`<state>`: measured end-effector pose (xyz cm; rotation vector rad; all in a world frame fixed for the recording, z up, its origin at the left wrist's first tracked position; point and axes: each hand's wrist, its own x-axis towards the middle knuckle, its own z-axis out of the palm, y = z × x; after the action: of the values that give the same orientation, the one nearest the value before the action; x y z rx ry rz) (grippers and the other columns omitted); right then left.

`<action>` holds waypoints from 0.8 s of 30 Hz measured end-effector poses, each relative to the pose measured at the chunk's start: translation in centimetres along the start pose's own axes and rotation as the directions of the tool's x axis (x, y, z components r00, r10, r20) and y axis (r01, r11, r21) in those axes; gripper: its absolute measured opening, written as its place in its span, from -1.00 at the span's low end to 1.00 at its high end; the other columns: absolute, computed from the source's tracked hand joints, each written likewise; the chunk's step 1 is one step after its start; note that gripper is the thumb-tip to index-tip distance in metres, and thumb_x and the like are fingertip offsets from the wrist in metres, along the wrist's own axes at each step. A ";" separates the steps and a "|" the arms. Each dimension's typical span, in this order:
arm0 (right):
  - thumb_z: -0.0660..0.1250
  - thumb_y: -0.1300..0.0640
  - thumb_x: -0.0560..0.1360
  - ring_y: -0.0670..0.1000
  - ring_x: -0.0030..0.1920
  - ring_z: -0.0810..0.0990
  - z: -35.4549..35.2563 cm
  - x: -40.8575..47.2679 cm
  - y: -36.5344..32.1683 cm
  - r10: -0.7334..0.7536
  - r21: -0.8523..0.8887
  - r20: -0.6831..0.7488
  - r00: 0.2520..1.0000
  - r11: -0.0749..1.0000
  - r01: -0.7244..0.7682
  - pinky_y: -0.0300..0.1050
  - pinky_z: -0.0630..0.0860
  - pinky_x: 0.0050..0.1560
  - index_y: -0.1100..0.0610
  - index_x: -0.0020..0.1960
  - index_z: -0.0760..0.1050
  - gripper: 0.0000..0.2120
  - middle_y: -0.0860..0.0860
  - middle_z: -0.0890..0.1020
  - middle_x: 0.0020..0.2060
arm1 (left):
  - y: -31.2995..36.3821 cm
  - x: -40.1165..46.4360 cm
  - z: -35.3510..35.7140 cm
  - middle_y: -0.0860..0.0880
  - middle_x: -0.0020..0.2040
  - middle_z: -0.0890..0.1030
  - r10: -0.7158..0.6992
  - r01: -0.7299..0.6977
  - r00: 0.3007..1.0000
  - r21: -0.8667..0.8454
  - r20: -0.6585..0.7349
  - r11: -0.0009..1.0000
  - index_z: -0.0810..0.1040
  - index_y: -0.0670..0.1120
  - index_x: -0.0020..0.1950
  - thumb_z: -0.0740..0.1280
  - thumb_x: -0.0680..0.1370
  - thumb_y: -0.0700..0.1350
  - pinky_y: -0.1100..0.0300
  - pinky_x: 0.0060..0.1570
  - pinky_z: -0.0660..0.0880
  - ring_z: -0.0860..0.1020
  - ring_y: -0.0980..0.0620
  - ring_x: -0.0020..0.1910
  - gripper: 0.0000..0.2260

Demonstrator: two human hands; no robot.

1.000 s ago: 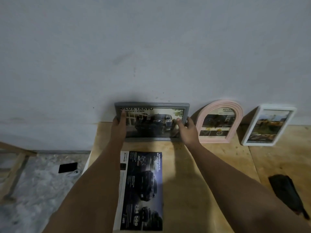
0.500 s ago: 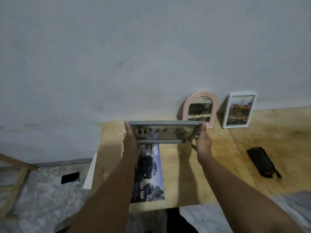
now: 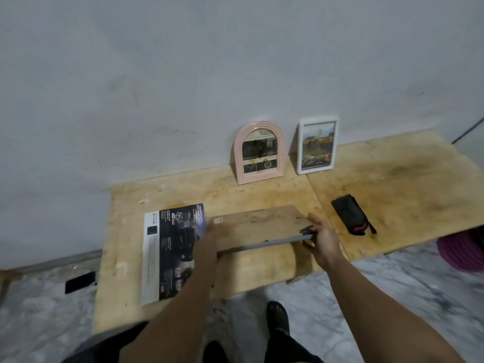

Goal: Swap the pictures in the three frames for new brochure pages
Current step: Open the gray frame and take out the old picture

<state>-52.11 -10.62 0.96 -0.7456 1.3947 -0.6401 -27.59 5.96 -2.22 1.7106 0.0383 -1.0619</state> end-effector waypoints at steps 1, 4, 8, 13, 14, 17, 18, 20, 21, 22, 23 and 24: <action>0.13 0.26 0.67 0.14 -0.01 0.62 -0.7 1.0 0.1 0.000 -0.037 0.006 1.000 0.999 0.000 0.04 0.57 -0.07 0.07 0.38 0.51 -0.65 0.11 0.65 0.10 | -0.3 -0.3 0.9 0.03 0.06 0.66 0.006 -0.004 1.000 0.052 -0.021 0.999 0.56 0.12 -0.10 0.30 0.52 0.32 -0.18 0.29 0.57 0.63 -0.12 0.18 -0.72; 0.22 0.32 0.65 0.02 -0.09 0.64 -2.0 3.6 -0.1 -0.047 -0.215 0.032 0.998 0.975 0.053 -0.07 0.59 -0.12 0.17 0.33 0.55 -0.70 0.01 0.66 -0.02 | -1.2 -0.3 3.2 0.02 -0.09 0.57 -0.005 0.028 0.992 0.173 -0.128 0.984 0.55 0.05 -0.08 0.25 0.70 0.04 -0.07 0.23 0.53 0.52 -0.09 0.06 -0.80; 0.29 0.36 0.59 0.12 -0.19 0.67 -2.8 5.8 -0.1 -0.022 -0.422 0.134 0.991 0.903 0.077 0.10 0.65 -0.16 0.14 0.24 0.56 -0.72 0.07 0.69 -0.08 | -2.8 -0.1 5.1 -0.20 0.03 0.61 -0.001 0.059 0.969 0.229 -0.245 0.972 0.63 -0.23 0.23 0.28 0.69 0.02 -0.10 0.20 0.51 0.54 -0.16 0.04 -0.67; 0.35 0.15 0.58 0.11 -0.02 0.70 -4.1 7.9 0.4 -0.011 -0.698 0.230 0.973 0.695 0.173 0.13 0.65 0.05 0.02 0.18 0.65 -0.79 0.00 0.74 -0.02 | -3.8 -0.4 6.4 -0.22 0.32 0.59 0.039 0.053 0.964 0.333 -0.264 0.941 0.56 -0.21 0.41 0.26 0.70 -0.03 0.05 0.08 0.40 0.52 -0.14 0.10 -0.64; 0.35 0.12 0.59 0.13 0.06 0.69 -4.2 8.0 0.2 -0.002 -0.721 0.244 0.970 0.668 0.183 0.08 0.63 0.10 0.04 0.21 0.63 -0.78 0.02 0.73 0.04 | -4.0 -0.3 6.5 -0.21 0.36 0.58 0.038 0.058 0.964 0.345 -0.263 0.937 0.54 -0.21 0.44 0.26 0.70 -0.02 0.06 0.10 0.41 0.53 -0.17 0.16 -0.61; 0.38 0.08 0.58 0.09 0.00 0.69 -4.1 8.1 -0.2 0.024 -0.766 0.269 0.963 0.612 0.199 -0.12 0.54 -0.07 0.18 0.41 0.53 -0.58 0.11 0.70 0.09 | -4.1 -0.3 7.0 -0.20 0.41 0.55 0.029 0.083 0.959 0.378 -0.282 0.922 0.45 -0.20 0.52 0.28 0.68 0.01 -0.02 0.26 0.49 0.55 -0.23 0.28 -0.54; 0.39 0.07 0.56 0.02 -0.10 0.69 -4.0 8.0 -0.4 0.015 -0.784 0.268 0.963 0.584 0.210 -0.15 0.52 -0.16 0.18 0.40 0.53 -0.57 0.11 0.70 0.06 | -4.0 -0.4 7.3 -0.21 0.36 0.58 0.038 0.080 0.958 0.392 -0.284 0.916 0.43 -0.20 0.53 0.28 0.68 0.00 -0.01 0.22 0.51 0.58 -0.21 0.19 -0.54; 0.41 0.08 0.52 -0.05 -0.24 0.66 -3.9 8.0 -0.4 -0.011 -0.819 0.266 0.964 0.524 0.233 -0.13 0.50 -0.27 0.11 0.20 0.62 -0.73 0.08 0.70 -0.06 | -3.8 -0.5 7.8 -0.23 0.21 0.64 0.065 0.059 0.959 0.422 -0.275 0.905 0.44 -0.21 0.52 0.29 0.68 -0.02 0.02 0.08 0.53 0.61 -0.19 0.02 -0.55; 0.42 0.08 0.50 -0.01 -0.27 0.65 -3.9 8.1 -0.3 -0.027 -0.839 0.260 0.965 0.489 0.239 -0.08 0.50 -0.29 0.06 0.02 0.59 -0.89 0.07 0.69 -0.16 | -3.9 -0.5 7.9 -0.23 0.18 0.65 0.081 0.049 0.960 0.444 -0.269 0.895 0.46 -0.21 0.51 0.30 0.67 -0.03 0.03 0.05 0.53 0.61 -0.20 0.01 -0.56; 0.41 0.08 0.49 0.05 -0.28 0.63 -3.9 8.1 -0.3 -0.042 -0.850 0.253 0.967 0.467 0.243 -0.02 0.50 -0.28 0.09 -0.12 0.54 -0.90 0.07 0.66 -0.25 | -3.9 -0.4 7.9 -0.23 0.16 0.66 0.086 0.045 0.963 0.467 -0.256 0.883 0.48 -0.21 0.49 0.31 0.67 -0.04 0.04 0.02 0.52 0.61 -0.21 0.01 -0.57; 0.41 0.07 0.49 0.11 -0.27 0.61 -4.0 8.1 -0.2 -0.048 -0.859 0.242 0.969 0.455 0.237 -0.01 0.50 -0.28 0.13 -0.20 0.52 -0.84 0.07 0.62 -0.32 | -4.0 -0.3 7.9 -0.22 0.10 0.66 0.095 0.039 0.965 0.489 -0.246 0.871 0.50 -0.21 0.47 0.32 0.66 -0.05 0.04 0.01 0.51 0.61 -0.20 -0.01 -0.59; 0.40 0.07 0.49 0.13 -0.26 0.59 -4.0 8.1 -0.3 -0.047 -0.862 0.222 0.974 0.457 0.219 -0.03 0.47 -0.29 0.14 -0.23 0.54 -0.82 0.06 0.60 -0.35 | -4.1 -0.2 7.8 -0.21 0.06 0.66 0.098 0.039 0.966 0.510 -0.238 0.859 0.51 -0.21 0.45 0.32 0.66 -0.05 0.04 0.01 0.51 0.61 -0.21 0.00 -0.60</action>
<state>-55.43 -17.50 -3.94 -1.7307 1.4750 0.1333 -34.60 1.74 -5.41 2.3206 -0.1174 -0.8633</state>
